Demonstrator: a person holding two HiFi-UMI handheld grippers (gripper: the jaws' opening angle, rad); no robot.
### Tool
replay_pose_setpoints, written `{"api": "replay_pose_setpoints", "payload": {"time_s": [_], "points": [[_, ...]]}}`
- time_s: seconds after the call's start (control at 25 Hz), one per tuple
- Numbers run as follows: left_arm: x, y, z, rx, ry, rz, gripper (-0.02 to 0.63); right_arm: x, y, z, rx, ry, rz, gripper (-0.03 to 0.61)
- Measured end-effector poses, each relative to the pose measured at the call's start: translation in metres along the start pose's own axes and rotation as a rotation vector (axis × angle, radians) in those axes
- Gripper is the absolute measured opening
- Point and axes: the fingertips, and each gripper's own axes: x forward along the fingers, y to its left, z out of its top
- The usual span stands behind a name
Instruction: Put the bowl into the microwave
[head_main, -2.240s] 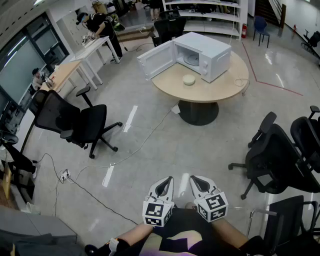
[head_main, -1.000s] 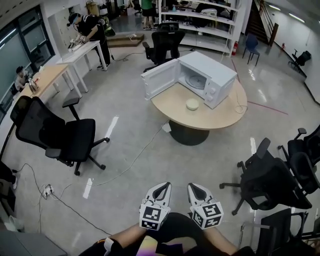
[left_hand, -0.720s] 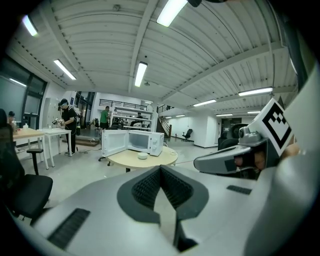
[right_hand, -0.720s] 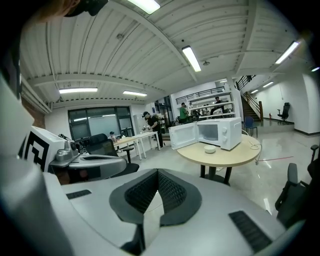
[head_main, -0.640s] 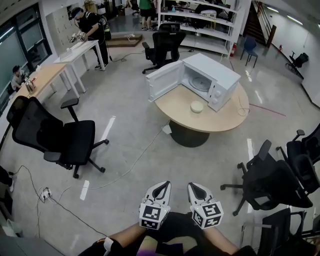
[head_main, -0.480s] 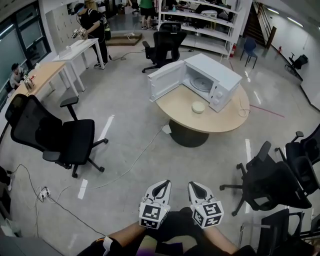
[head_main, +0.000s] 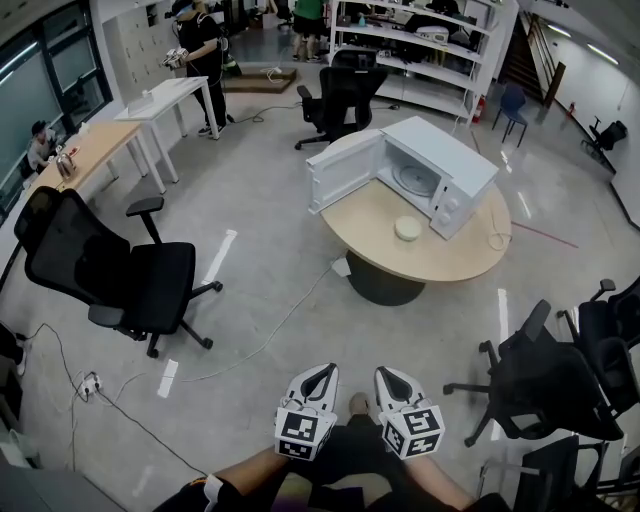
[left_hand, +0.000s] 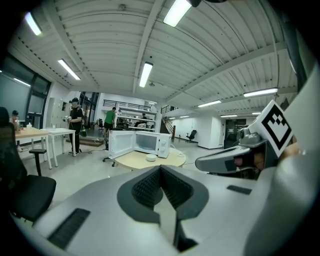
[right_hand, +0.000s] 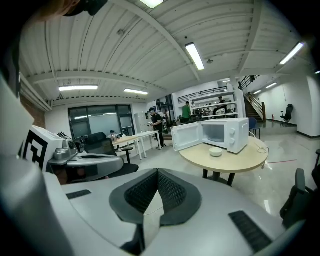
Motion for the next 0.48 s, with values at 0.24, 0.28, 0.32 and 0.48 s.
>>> {"api": "replay_pose_setpoints", "payload": {"time_s": [0.24,0.28,0.32,0.48], "points": [[0.033,0.003,0.012,0.013,0.013,0.03,0.046,0.021,-0.03,0.019,-0.005,-0.014,0.023,0.015],[0.04,0.003,0.014,0.014,0.015,0.035,0.046,0.024,-0.036,0.021,-0.008,-0.015,0.026,0.015],[0.046,0.004,0.015,0.014,0.017,0.04,0.046,0.027,-0.041,0.024,-0.008,-0.017,0.029,0.015],[0.071,0.001,0.022,0.018,0.025,0.054,0.046,0.036,-0.066,0.032,-0.006,-0.02,0.036,0.015]]}}
